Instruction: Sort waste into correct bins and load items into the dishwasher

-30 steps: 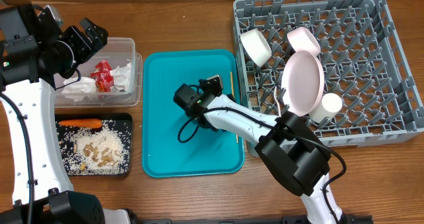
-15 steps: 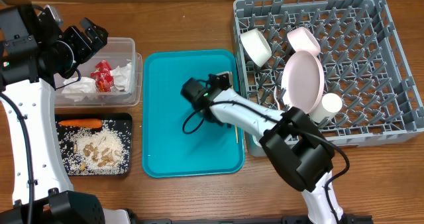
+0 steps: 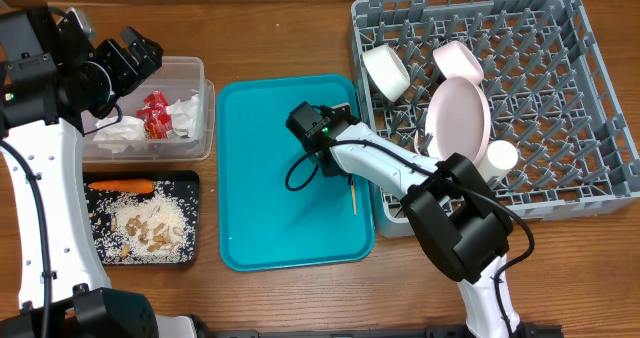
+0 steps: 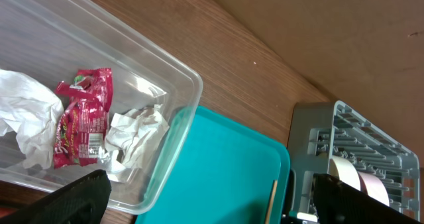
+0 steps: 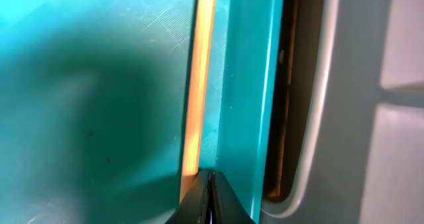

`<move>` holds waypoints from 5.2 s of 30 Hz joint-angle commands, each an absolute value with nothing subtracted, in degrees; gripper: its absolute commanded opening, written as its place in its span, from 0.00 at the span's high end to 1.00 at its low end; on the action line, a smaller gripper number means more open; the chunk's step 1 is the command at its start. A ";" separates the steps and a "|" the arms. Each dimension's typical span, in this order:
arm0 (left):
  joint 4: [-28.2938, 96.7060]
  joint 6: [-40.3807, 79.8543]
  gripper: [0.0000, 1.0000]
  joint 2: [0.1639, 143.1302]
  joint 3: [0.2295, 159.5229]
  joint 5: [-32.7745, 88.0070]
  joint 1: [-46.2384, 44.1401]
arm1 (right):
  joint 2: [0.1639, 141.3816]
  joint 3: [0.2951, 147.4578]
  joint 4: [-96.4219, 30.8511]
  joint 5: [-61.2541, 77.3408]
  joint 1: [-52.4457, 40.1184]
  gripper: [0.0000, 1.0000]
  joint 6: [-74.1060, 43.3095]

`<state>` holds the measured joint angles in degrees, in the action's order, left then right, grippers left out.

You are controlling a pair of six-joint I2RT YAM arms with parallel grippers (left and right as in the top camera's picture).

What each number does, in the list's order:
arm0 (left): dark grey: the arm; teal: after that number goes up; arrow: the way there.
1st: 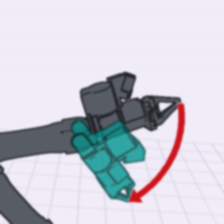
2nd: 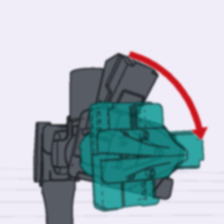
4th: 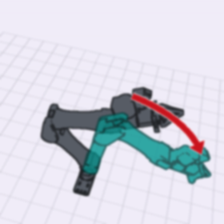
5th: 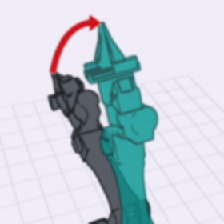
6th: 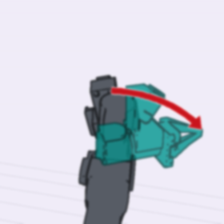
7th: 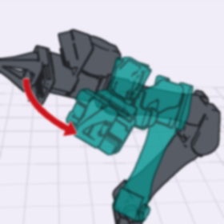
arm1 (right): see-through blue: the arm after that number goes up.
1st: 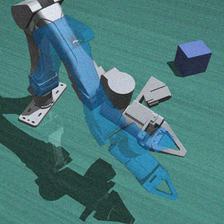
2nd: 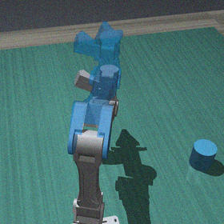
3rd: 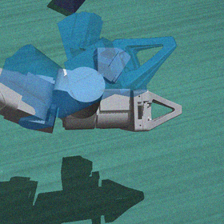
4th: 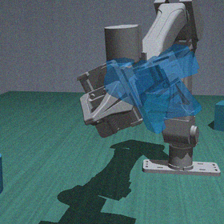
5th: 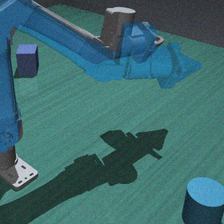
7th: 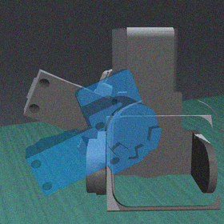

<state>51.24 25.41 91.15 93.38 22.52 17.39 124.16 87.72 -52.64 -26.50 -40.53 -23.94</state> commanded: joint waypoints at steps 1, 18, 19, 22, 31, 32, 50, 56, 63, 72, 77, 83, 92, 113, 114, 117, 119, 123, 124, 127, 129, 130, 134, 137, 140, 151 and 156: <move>51.20 25.93 0.00 90.00 94.61 23.40 17.61 | 124.53 87.83 -53.52 -23.83 -40.23 0.96 -21.12; 51.18 25.93 0.00 90.00 94.61 23.40 17.61 | 124.53 90.45 -56.12 -23.31 -44.58 0.88 -21.23; 51.18 25.93 0.00 90.00 94.61 23.38 17.61 | 124.53 90.50 -56.12 -22.98 -44.58 0.88 -21.21; 51.18 25.93 0.00 90.00 94.61 23.38 17.61 | 124.53 91.20 -56.84 -22.33 -44.56 0.88 -21.32; 51.20 25.93 0.00 90.00 94.61 23.40 17.61 | 124.53 101.56 -64.07 -22.31 -42.96 0.93 -23.14; 51.20 25.93 0.00 90.00 94.61 23.38 17.61 | 124.53 103.55 -65.49 -22.37 -42.83 0.93 -23.88; 51.18 25.93 0.00 90.00 94.61 23.40 17.61 | 124.53 108.77 -68.66 -16.19 -41.43 0.57 -42.06; 51.20 25.93 0.00 90.00 94.61 23.40 17.61 | 124.53 106.06 -67.26 -16.16 -41.43 0.53 -42.04; 51.20 25.93 0.00 90.00 94.61 23.40 17.61 | 124.53 104.57 -66.54 -15.92 -41.01 0.49 -41.80; 51.18 25.93 0.00 90.00 94.61 23.40 17.61 | 124.53 101.51 -60.60 -7.81 -39.33 0.49 -35.33; 51.18 25.93 0.00 90.00 94.63 23.38 17.61 | 124.53 101.51 -60.25 -9.65 -38.92 0.50 -35.33; 51.18 25.93 0.00 90.00 94.63 23.38 17.61 | 124.55 100.09 -58.74 -10.41 -38.76 0.49 -35.35; 51.18 25.93 0.00 90.00 94.61 23.38 17.61 | 124.55 95.88 -54.37 -10.55 -38.41 0.50 -35.35; 51.20 25.93 0.00 90.00 94.61 23.38 17.61 | 124.86 91.88 -49.93 -7.38 -35.94 0.58 -35.55; 51.18 25.93 0.00 90.00 94.61 23.38 17.61 | 124.86 91.88 -49.95 -7.42 -36.03 0.59 -35.53; 51.20 25.93 0.00 90.00 94.61 23.38 17.61 | 124.86 91.88 -49.98 -7.44 -36.03 0.59 -35.53; 51.18 25.93 0.00 90.00 94.61 23.40 17.61 | 124.86 91.88 -49.95 -7.42 -36.03 0.62 -35.53; 51.18 25.93 0.00 90.00 94.61 23.38 17.61 | 124.86 91.88 -49.98 -7.38 -36.05 0.70 -35.55; 51.18 25.93 0.00 90.00 94.63 23.38 17.61 | 124.86 91.88 -50.02 -7.35 -36.05 0.71 -35.55; 51.20 25.93 0.00 90.00 94.63 23.38 17.61 | 124.86 91.88 -50.17 -7.38 -36.32 0.74 -35.55; 51.20 25.93 0.00 90.00 94.61 23.38 17.61 | 124.86 91.88 -50.15 -7.40 -36.64 0.75 -35.55; 51.20 25.93 0.00 90.00 94.61 23.40 17.61 | 124.86 91.88 -50.13 -7.42 -36.80 0.74 -35.53; 51.20 25.93 0.00 90.00 94.61 23.38 17.61 | 124.86 91.88 -50.13 -7.42 -37.30 0.74 -35.55; 51.20 25.93 0.00 90.00 94.63 23.38 17.61 | 124.86 91.88 -50.15 -7.42 -37.36 0.73 -35.55; 51.18 25.93 0.00 90.00 94.61 23.40 17.61 | 124.86 91.88 -50.13 -7.42 -37.34 0.73 -35.55; 51.20 25.93 0.00 90.00 94.61 23.38 17.61 | 124.86 91.88 -50.13 -7.42 -37.34 0.92 -35.55; 51.20 25.93 0.00 90.00 94.61 23.38 17.61 | 124.86 91.88 -49.93 -7.44 -37.34 0.96 -35.55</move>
